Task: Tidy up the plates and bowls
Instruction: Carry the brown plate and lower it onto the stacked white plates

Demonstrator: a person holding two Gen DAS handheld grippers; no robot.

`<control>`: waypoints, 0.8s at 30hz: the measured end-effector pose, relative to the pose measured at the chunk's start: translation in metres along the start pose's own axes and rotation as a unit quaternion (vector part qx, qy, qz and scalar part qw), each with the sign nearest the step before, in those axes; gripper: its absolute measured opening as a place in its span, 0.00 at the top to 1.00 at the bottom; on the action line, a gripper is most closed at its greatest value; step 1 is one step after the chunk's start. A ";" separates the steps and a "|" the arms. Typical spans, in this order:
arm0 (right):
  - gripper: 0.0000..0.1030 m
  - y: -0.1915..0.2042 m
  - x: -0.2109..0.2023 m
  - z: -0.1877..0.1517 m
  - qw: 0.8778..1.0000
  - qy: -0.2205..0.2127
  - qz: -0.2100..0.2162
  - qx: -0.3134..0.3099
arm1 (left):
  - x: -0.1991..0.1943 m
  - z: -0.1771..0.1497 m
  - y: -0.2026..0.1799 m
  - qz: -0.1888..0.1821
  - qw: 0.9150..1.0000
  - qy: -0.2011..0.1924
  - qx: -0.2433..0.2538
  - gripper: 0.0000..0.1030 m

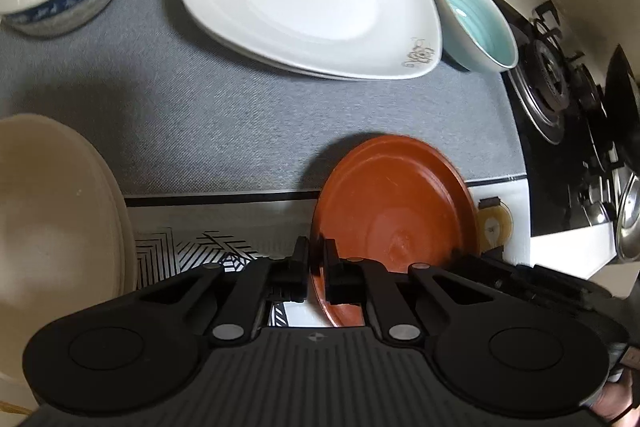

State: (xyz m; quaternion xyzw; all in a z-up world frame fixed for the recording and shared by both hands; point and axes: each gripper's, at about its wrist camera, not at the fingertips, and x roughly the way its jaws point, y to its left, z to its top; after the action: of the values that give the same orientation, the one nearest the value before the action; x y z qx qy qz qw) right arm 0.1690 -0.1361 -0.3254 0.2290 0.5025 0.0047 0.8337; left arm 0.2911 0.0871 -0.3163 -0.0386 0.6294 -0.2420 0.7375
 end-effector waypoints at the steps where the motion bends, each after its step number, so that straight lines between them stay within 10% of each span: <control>1: 0.91 -0.001 -0.003 0.001 1.000 -0.007 0.003 0.003 | -0.001 -0.001 -0.003 0.001 1.000 -0.003 0.005 0.93; 24: 0.92 0.011 -0.085 0.036 0.995 -0.094 0.033 0.029 | -0.102 0.006 -0.042 -0.044 0.996 -0.075 0.015 0.93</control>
State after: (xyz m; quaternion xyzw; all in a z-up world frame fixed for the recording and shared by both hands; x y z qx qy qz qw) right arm 0.1601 -0.1605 -0.2365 0.2690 0.4144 -0.0039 0.8694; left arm 0.2743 0.0903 -0.2076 -0.0733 0.5664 -0.2805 0.7715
